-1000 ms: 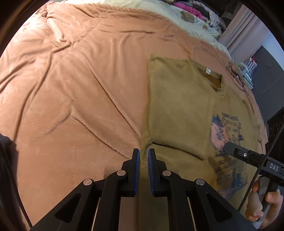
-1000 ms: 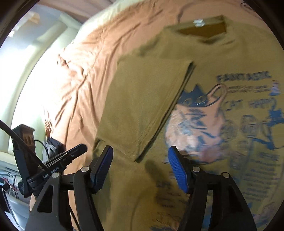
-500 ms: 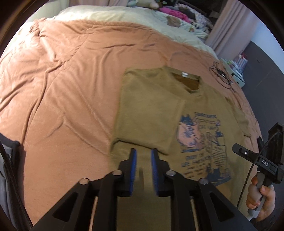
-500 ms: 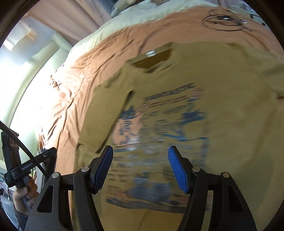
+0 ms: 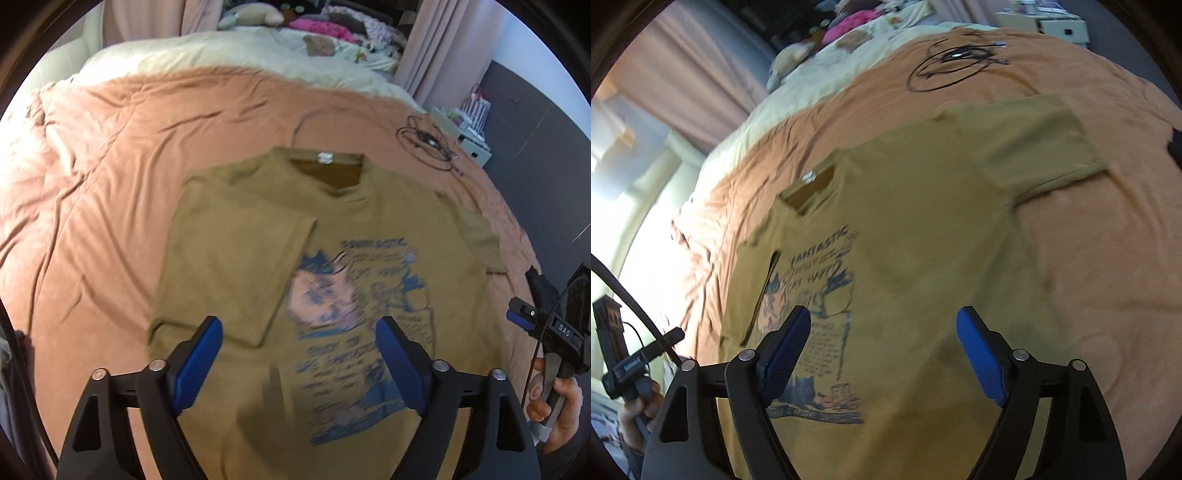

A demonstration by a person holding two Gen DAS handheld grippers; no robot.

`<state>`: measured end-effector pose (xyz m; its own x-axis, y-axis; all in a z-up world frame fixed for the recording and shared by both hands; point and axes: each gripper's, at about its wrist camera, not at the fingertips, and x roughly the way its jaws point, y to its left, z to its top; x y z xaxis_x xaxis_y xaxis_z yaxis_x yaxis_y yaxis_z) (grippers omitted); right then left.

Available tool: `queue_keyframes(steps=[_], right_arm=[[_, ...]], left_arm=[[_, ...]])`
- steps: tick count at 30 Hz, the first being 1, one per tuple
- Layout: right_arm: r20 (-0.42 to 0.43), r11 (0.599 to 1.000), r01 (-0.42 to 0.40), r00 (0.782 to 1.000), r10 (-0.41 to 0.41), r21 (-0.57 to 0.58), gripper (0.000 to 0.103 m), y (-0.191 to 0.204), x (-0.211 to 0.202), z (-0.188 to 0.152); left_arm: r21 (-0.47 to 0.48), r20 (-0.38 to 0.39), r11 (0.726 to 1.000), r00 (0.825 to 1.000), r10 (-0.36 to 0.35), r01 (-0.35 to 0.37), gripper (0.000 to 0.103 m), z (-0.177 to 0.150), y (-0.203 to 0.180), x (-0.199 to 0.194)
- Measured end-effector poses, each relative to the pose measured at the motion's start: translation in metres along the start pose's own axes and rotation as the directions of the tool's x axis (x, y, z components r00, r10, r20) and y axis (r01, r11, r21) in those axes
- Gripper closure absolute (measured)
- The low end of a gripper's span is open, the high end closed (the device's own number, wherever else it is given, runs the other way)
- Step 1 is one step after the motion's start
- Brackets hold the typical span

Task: Fold small clothes

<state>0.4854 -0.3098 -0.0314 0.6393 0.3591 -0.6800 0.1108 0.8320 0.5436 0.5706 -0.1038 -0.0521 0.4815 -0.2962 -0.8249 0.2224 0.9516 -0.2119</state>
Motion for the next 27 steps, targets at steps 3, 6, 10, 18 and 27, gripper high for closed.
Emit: queue_keyframes(steps=[3, 6, 10, 18, 27], right_arm=[[0.016, 0.999, 0.026, 1.000, -0.026, 0.025, 0.009, -0.019, -0.012, 0.006], [0.027, 0.999, 0.031, 0.999, -0.032, 0.031, 0.004, -0.032, -0.022, 0.012], [0.040, 0.998, 0.048, 0.998, -0.050, 0.042, 0.000, -0.046, -0.028, 0.021], [0.060, 0.995, 0.036, 0.997, -0.042, 0.091, 0.000, -0.086, -0.041, 0.044], [0.082, 0.992, 0.027, 0.996, -0.038, 0.125, 0.028, -0.132, -0.028, 0.075]], left_arm=[[0.017, -0.004, 0.999, 1.000, -0.027, 0.027, 0.010, 0.007, -0.023, 0.008], [0.027, -0.007, 0.999, 0.999, -0.044, 0.045, 0.001, 0.015, -0.046, 0.018], [0.027, 0.001, 0.998, 0.999, -0.054, 0.054, 0.001, 0.025, -0.071, 0.031], [0.053, 0.047, 0.995, 0.995, -0.086, 0.084, 0.002, 0.042, -0.128, 0.053], [0.137, -0.020, 0.984, 0.993, -0.114, 0.116, 0.033, 0.062, -0.198, 0.107]])
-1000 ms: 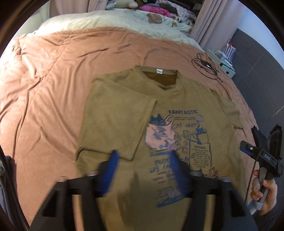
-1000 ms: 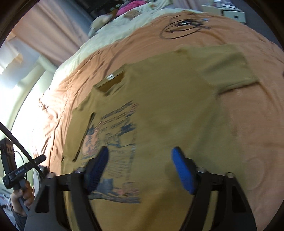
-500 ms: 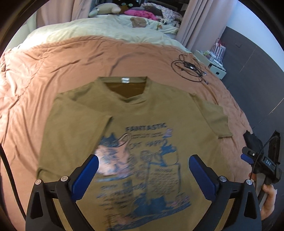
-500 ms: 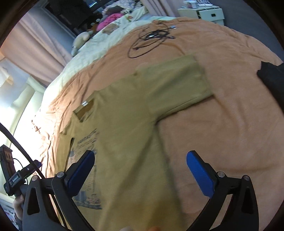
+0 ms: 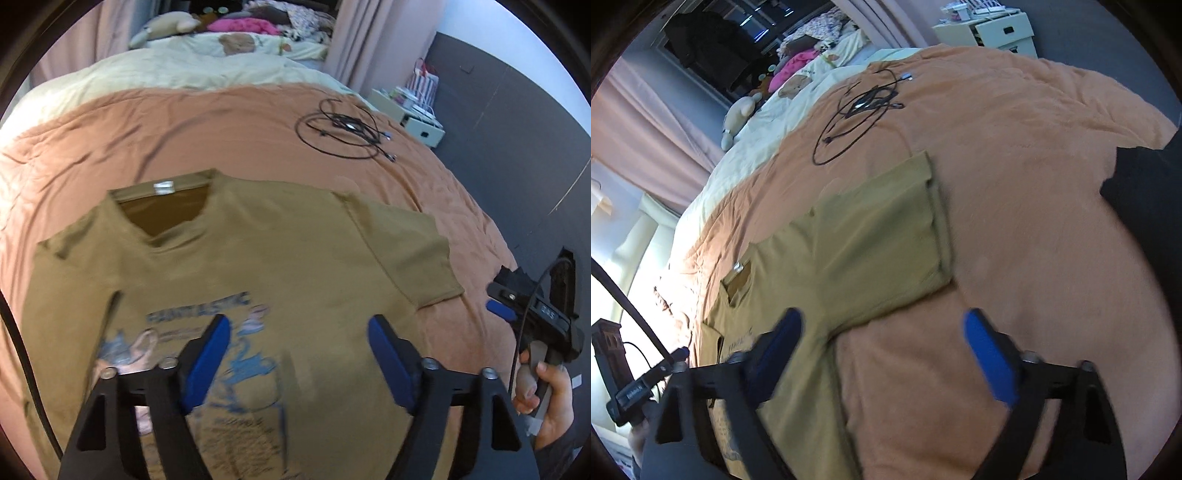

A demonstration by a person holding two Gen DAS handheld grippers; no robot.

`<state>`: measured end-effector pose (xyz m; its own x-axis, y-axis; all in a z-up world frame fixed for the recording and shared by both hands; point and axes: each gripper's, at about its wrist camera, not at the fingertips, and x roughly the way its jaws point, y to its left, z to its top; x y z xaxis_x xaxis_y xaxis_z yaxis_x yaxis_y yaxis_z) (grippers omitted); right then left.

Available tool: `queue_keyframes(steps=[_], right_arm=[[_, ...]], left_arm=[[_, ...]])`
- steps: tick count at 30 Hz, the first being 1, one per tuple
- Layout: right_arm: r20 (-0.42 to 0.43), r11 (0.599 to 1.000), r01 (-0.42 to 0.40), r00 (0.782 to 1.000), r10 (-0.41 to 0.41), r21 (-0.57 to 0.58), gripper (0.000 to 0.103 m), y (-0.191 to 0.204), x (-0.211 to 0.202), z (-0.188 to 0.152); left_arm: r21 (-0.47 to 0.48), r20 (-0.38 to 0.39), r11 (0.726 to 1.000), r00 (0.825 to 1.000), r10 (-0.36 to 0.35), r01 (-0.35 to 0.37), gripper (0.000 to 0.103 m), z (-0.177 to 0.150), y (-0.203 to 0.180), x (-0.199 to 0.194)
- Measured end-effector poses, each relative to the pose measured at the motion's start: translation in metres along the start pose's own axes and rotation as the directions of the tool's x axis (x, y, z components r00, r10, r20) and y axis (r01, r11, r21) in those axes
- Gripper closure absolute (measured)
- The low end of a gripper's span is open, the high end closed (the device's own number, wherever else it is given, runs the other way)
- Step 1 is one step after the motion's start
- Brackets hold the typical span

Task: Fold small clothes
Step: 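Grasp the other sleeve side with the right gripper and fold it over the chest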

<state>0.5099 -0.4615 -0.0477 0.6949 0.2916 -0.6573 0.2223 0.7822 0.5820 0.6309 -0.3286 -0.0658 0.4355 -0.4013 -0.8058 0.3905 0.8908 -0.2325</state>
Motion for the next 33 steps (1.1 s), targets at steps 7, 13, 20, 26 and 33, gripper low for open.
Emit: queue_keyframes(steps=[7, 13, 20, 26, 33], right_arm=[[-0.018, 1.000, 0.010, 1.000, -0.009, 0.010, 0.043, -0.018, 0.033, 0.034], [-0.044, 1.000, 0.008, 0.999, -0.007, 0.022, 0.045, -0.022, 0.067, 0.058], [-0.061, 0.998, -0.039, 0.997, 0.042, 0.047, 0.053, -0.028, 0.098, 0.082], [-0.096, 0.997, -0.067, 0.993, 0.070, 0.040, 0.099, -0.028, 0.109, 0.093], [-0.063, 0.993, -0.088, 0.994, 0.084, -0.075, 0.101, 0.010, 0.080, 0.097]], left_arm=[[0.021, -0.061, 0.999, 0.998, -0.024, 0.025, 0.056, 0.018, -0.026, 0.053], [0.038, -0.102, 0.998, 0.993, -0.050, 0.055, 0.076, 0.031, -0.048, 0.096], [0.057, -0.132, 0.994, 0.988, -0.084, 0.092, 0.088, 0.039, -0.070, 0.134], [0.071, -0.169, 0.991, 0.980, -0.101, 0.114, 0.095, 0.038, -0.086, 0.160], [0.025, -0.187, 0.990, 0.973, -0.132, 0.140, 0.095, 0.036, -0.082, 0.163]])
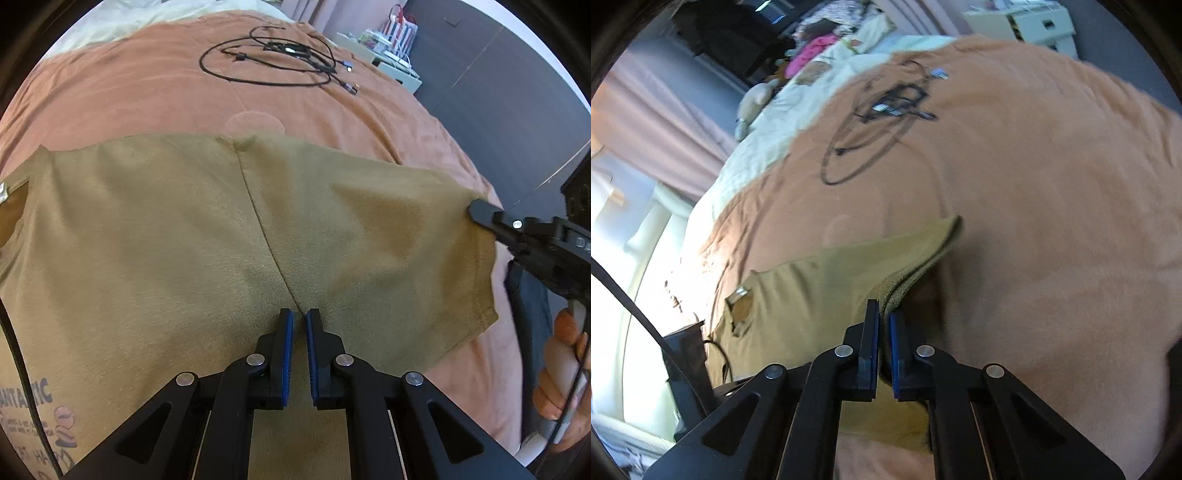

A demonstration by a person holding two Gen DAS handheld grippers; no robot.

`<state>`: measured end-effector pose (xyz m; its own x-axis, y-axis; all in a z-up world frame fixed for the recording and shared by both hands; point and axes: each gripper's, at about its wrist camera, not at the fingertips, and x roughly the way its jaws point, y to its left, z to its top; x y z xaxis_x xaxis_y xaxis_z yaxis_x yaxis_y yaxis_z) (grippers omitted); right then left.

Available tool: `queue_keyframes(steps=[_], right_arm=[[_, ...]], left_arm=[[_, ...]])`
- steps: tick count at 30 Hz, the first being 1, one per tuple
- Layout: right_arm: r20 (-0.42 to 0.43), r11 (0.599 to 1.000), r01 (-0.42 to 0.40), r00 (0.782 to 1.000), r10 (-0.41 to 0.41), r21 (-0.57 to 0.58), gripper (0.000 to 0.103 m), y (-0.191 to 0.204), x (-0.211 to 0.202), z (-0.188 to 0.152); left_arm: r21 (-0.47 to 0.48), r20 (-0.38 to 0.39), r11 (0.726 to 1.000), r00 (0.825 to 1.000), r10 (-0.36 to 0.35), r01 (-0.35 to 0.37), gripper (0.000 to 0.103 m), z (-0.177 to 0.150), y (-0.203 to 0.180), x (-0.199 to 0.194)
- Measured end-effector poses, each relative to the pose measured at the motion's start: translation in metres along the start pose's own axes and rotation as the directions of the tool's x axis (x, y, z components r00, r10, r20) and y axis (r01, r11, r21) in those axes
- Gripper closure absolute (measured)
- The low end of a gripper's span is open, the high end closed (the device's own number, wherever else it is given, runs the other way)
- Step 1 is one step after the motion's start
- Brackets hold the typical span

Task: Fold small clothes
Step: 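Grasp the other sleeve side with the right gripper and fold it over the chest, then release the folded side and lift the right gripper away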

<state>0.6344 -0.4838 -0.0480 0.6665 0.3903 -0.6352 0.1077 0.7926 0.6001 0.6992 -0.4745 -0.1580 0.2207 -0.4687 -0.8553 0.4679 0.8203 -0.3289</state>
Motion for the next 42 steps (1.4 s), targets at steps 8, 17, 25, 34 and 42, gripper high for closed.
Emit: queue_keyframes(steps=[8, 17, 25, 34, 42], right_arm=[[0.013, 0.996, 0.007, 1.000, -0.006, -0.090, 0.101, 0.051, -0.017, 0.000], [-0.014, 0.984, 0.029, 0.999, -0.032, -0.173, 0.101, 0.105, -0.006, -0.010], [-0.055, 0.975, 0.027, 0.998, -0.041, -0.222, 0.101, 0.145, 0.020, -0.019], [-0.100, 0.962, 0.016, 0.994, -0.045, -0.273, 0.101, 0.182, 0.055, -0.035], [-0.137, 0.958, 0.050, 0.986, -0.092, -0.283, 0.021, 0.192, 0.078, -0.044]], left_arm=[[-0.037, 0.050, 0.999, 0.999, -0.008, 0.010, 0.095, -0.005, 0.023, -0.051], [-0.089, 0.093, 0.996, 0.995, 0.027, -0.019, 0.095, -0.019, 0.069, -0.112], [-0.136, 0.124, 0.989, 0.990, 0.069, -0.052, 0.095, -0.038, 0.114, -0.160], [-0.172, 0.130, 0.982, 0.986, 0.104, -0.081, 0.095, -0.056, 0.153, -0.186], [-0.190, 0.108, 0.977, 0.987, 0.118, -0.096, 0.094, -0.062, 0.167, -0.185]])
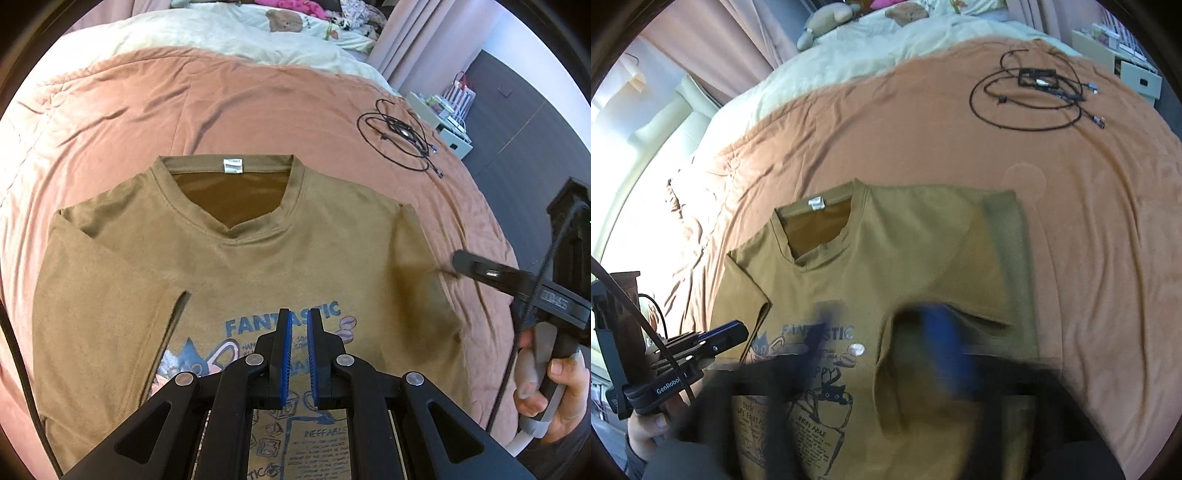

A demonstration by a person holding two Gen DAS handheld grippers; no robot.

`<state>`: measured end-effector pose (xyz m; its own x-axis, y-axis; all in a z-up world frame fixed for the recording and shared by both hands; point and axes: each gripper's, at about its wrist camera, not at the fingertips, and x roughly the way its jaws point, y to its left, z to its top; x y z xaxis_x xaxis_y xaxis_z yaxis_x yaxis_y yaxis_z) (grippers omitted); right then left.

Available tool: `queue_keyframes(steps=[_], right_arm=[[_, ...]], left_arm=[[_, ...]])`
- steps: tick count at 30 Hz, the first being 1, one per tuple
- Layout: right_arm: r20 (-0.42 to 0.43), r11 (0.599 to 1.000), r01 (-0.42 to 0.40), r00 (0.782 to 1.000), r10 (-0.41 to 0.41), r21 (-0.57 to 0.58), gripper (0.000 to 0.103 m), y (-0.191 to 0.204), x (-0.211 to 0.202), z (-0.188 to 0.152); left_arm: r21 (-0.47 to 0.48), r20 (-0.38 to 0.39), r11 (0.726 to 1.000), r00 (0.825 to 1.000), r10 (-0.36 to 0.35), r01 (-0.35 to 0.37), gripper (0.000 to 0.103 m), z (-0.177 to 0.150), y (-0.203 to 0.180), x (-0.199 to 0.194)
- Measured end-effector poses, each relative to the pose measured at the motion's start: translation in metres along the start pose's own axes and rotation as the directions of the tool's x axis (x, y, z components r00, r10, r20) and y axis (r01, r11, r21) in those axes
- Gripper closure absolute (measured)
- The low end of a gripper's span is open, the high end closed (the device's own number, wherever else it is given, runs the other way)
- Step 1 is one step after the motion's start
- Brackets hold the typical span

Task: Fold small clothes
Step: 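Release the folded side and lift the right gripper away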

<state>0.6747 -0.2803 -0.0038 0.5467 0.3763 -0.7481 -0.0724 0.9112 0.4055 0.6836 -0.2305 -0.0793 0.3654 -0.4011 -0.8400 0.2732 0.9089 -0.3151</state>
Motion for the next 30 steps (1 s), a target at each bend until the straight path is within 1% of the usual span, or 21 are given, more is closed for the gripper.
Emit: queue_keyframes(steps=[1, 3, 5, 6, 7, 9, 11, 12, 13, 14, 16, 20, 22, 23, 26, 28, 29, 30], right_arm=[[0.018, 1.000, 0.002, 1.000, -0.002, -0.001, 0.022, -0.001, -0.002, 0.000], [0.015, 1.000, -0.020, 1.000, 0.020, 0.016, 0.022, -0.008, -0.004, -0.003], [0.021, 1.000, 0.019, 1.000, -0.019, 0.007, 0.022, -0.017, -0.006, -0.007], [0.024, 0.999, 0.052, 0.998, -0.052, 0.001, 0.022, -0.022, -0.007, -0.010], [0.022, 0.997, 0.072, 0.997, -0.072, 0.003, 0.022, -0.026, -0.007, -0.013], [0.021, 0.996, 0.092, 0.995, -0.093, 0.018, 0.022, -0.037, -0.009, -0.018], [0.015, 0.992, 0.123, 0.992, -0.123, 0.026, 0.022, -0.047, -0.009, -0.026], [0.007, 0.990, 0.141, 0.990, -0.141, 0.027, 0.024, -0.053, -0.008, -0.031], [0.001, 0.988, 0.150, 0.989, -0.150, 0.030, 0.033, -0.055, -0.007, -0.036], [-0.012, 0.987, 0.156, 0.988, -0.156, 0.036, 0.038, -0.059, -0.005, -0.040], [-0.045, 0.987, 0.152, 0.988, -0.150, 0.046, 0.053, -0.065, 0.001, -0.048], [-0.090, 0.985, 0.169, 0.982, -0.165, 0.045, 0.066, -0.079, 0.017, -0.061], [-0.104, 0.984, 0.167, 0.982, -0.160, 0.054, 0.076, -0.084, 0.023, -0.065], [-0.099, 0.985, 0.161, 0.983, -0.154, 0.057, 0.077, -0.089, 0.026, -0.061], [-0.083, 0.988, 0.143, 0.987, -0.137, 0.067, 0.079, -0.094, 0.026, -0.065], [-0.077, 0.988, 0.138, 0.988, -0.133, 0.065, 0.080, -0.095, 0.027, -0.067], [-0.075, 0.988, 0.137, 0.988, -0.132, 0.065, 0.080, -0.097, 0.026, -0.069], [-0.074, 0.989, 0.136, 0.989, -0.131, 0.065, 0.081, -0.099, 0.026, -0.069]], left_arm=[[0.003, -0.003, 1.000, 1.000, -0.001, 0.001, 0.094, 0.000, -0.001, 0.002], [0.011, -0.013, 1.000, 1.000, 0.000, 0.000, 0.094, -0.001, -0.006, 0.007], [0.020, -0.026, 1.000, 1.000, 0.000, 0.001, 0.093, -0.001, -0.011, 0.015], [0.024, -0.032, 1.000, 0.999, -0.002, 0.002, 0.091, -0.002, -0.014, 0.018], [0.032, -0.041, 0.999, 0.999, -0.002, 0.003, 0.088, -0.002, -0.018, 0.023], [0.051, -0.052, 0.999, 0.999, 0.002, 0.001, 0.065, -0.005, -0.026, 0.033], [0.072, -0.052, 0.997, 0.999, 0.003, 0.000, 0.057, -0.007, -0.034, 0.040], [0.084, -0.055, 0.996, 0.998, 0.002, 0.002, 0.057, -0.008, -0.039, 0.044], [0.098, -0.062, 0.995, 0.998, 0.000, 0.006, 0.057, -0.009, -0.044, 0.049], [0.110, -0.070, 0.994, 0.998, -0.001, 0.009, 0.057, -0.010, -0.049, 0.055], [0.136, -0.085, 0.991, 0.996, 0.004, 0.007, 0.057, -0.011, -0.060, 0.067], [0.175, -0.090, 0.985, 0.996, 0.019, -0.003, 0.057, -0.011, -0.075, 0.087], [0.181, -0.096, 0.983, 0.995, 0.027, -0.009, 0.057, -0.010, -0.079, 0.097], [0.183, -0.098, 0.983, 0.995, 0.028, -0.010, 0.057, -0.010, -0.081, 0.101], [0.184, -0.106, 0.983, 0.994, 0.023, -0.003, 0.058, -0.009, -0.086, 0.112], [0.185, -0.098, 0.983, 0.995, 0.003, 0.015, 0.066, -0.010, -0.090, 0.115], [0.191, -0.094, 0.981, 0.996, -0.004, 0.022, 0.077, -0.011, -0.093, 0.116], [0.203, -0.093, 0.979, 0.996, -0.006, 0.025, 0.092, -0.012, -0.096, 0.117]])
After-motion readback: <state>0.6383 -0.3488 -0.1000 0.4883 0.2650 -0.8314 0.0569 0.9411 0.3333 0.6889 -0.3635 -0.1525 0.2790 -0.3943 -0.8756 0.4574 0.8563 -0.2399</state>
